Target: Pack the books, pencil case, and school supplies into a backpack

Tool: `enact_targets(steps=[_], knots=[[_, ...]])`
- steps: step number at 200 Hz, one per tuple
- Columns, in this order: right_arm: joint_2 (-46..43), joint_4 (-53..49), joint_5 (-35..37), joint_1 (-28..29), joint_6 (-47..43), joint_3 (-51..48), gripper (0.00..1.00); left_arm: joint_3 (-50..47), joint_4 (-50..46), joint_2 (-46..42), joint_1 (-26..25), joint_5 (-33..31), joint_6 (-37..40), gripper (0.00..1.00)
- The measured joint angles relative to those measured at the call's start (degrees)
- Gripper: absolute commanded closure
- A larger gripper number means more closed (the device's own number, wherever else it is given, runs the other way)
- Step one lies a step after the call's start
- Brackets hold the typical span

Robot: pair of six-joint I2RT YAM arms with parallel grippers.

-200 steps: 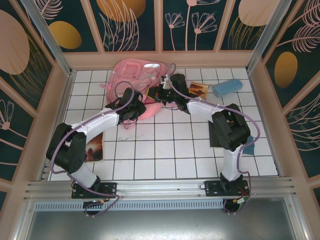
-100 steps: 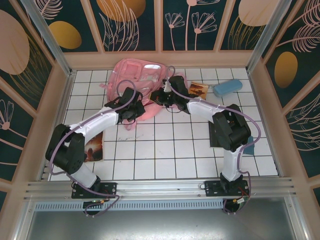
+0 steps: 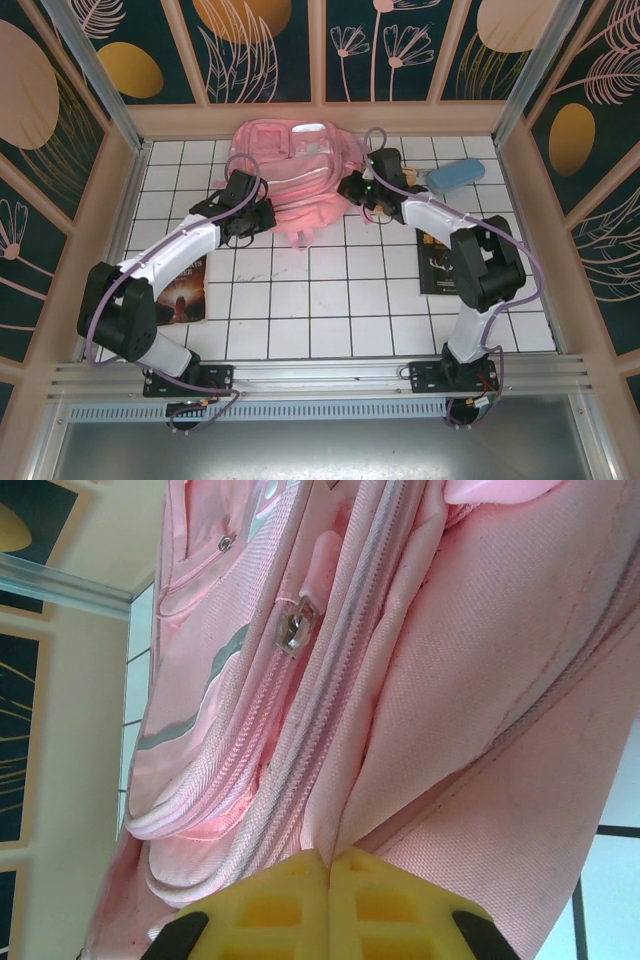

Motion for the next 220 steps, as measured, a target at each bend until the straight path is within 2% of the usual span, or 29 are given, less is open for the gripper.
enact_targets(steps=[11,26,37,81,117,139,186,220], knots=[[0.0,-0.1,-0.7,-0.3,-0.7,0.0,0.86,0.0,0.3,0.2,0.2,1.4,1.3,1.00],[-0.3,-1.4,-1.1,-0.5,-1.1,0.0,0.57,0.0,1.2,0.2,0.6,4.2,3.2,1.00],[-1.2,-3.0,-0.7,-0.6,-0.6,0.0,0.49,-0.1,2.3,0.2,0.9,6.3,4.4,1.00],[-5.3,-5.5,1.2,1.4,9.2,-1.7,0.43,-1.1,5.2,0.5,0.5,12.4,7.9,1.00],[-4.6,-13.3,4.5,5.2,18.1,1.7,0.53,-1.1,6.1,2.3,-3.4,13.2,9.7,1.00],[-3.3,-15.2,5.8,5.6,21.6,2.2,0.55,-1.1,6.1,3.8,-5.2,13.7,10.6,1.00],[-0.8,-19.7,9.2,5.6,24.0,3.4,0.55,-1.1,6.1,5.3,-5.7,13.9,11.8,1.00],[-1.1,-23.6,15.1,5.6,24.0,5.0,0.48,-0.8,6.1,5.8,-5.7,13.8,12.4,1.00]])
